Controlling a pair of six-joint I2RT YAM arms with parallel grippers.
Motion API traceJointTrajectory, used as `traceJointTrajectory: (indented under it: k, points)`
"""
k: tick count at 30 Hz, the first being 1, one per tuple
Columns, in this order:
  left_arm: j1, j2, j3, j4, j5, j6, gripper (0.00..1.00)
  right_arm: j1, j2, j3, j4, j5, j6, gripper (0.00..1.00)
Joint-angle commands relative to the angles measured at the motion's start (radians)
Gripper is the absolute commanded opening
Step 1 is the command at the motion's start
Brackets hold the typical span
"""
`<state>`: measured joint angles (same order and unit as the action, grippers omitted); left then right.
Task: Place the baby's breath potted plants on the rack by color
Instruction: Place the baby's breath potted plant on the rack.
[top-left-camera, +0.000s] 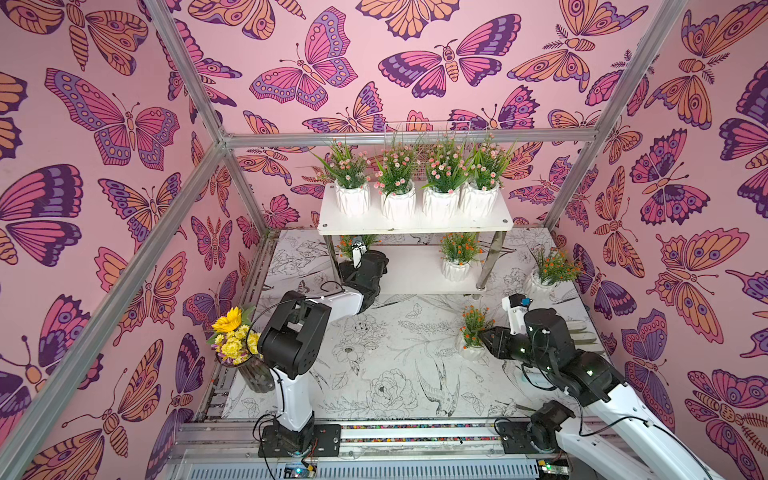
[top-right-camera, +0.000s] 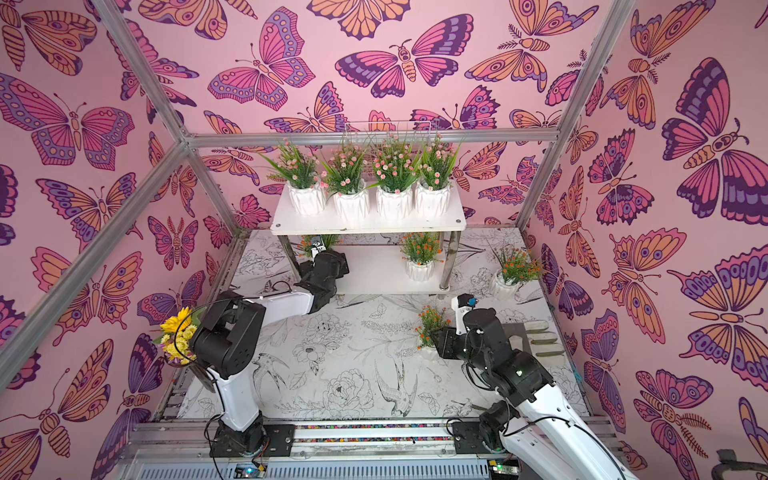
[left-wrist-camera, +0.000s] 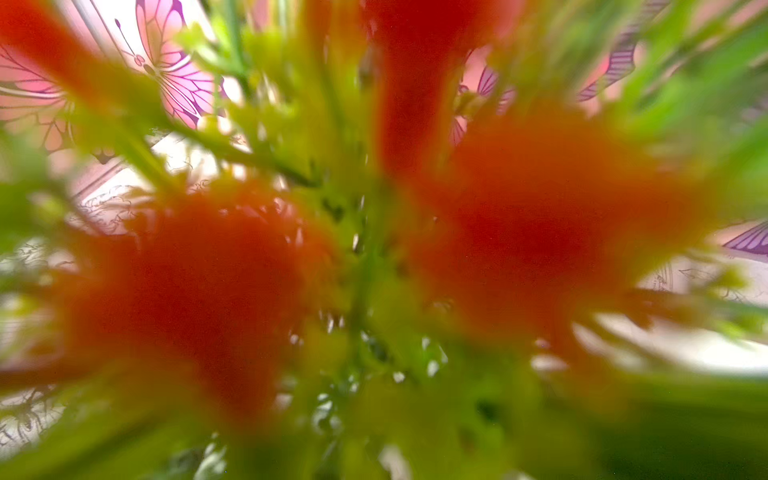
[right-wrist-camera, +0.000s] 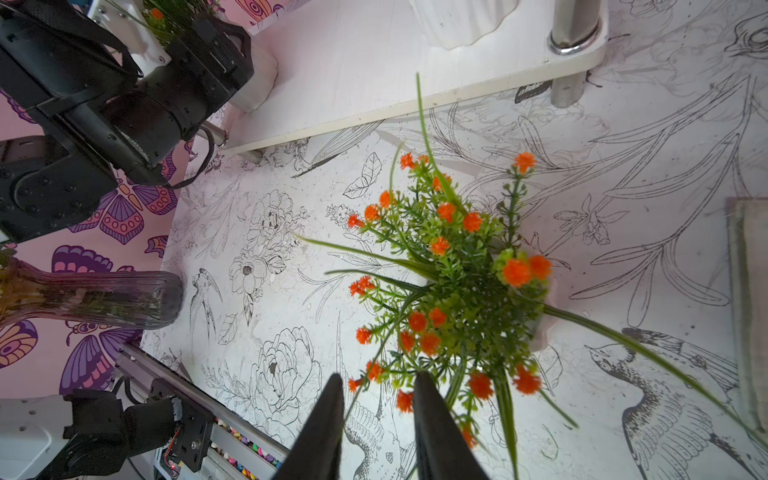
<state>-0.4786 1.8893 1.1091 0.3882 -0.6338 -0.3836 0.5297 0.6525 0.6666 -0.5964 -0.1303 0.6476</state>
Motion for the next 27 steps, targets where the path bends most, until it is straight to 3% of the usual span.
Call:
traceJointTrajectory:
  k: [1, 16, 27]
  points:
    - [-0.017, -0.047, -0.025, 0.004, -0.051, 0.003, 1.0, -0.006, -0.012, -0.001, -0.028, 0.021, 0.0, 0.31]
    - [-0.12, -0.118, -0.116, 0.035, -0.117, 0.088, 1.0, -0.007, -0.008, 0.035, -0.071, 0.077, -0.029, 0.32]
    - [-0.162, -0.21, -0.237, 0.052, -0.11, 0.07, 1.0, -0.031, -0.02, 0.085, -0.156, 0.174, -0.035, 0.33]
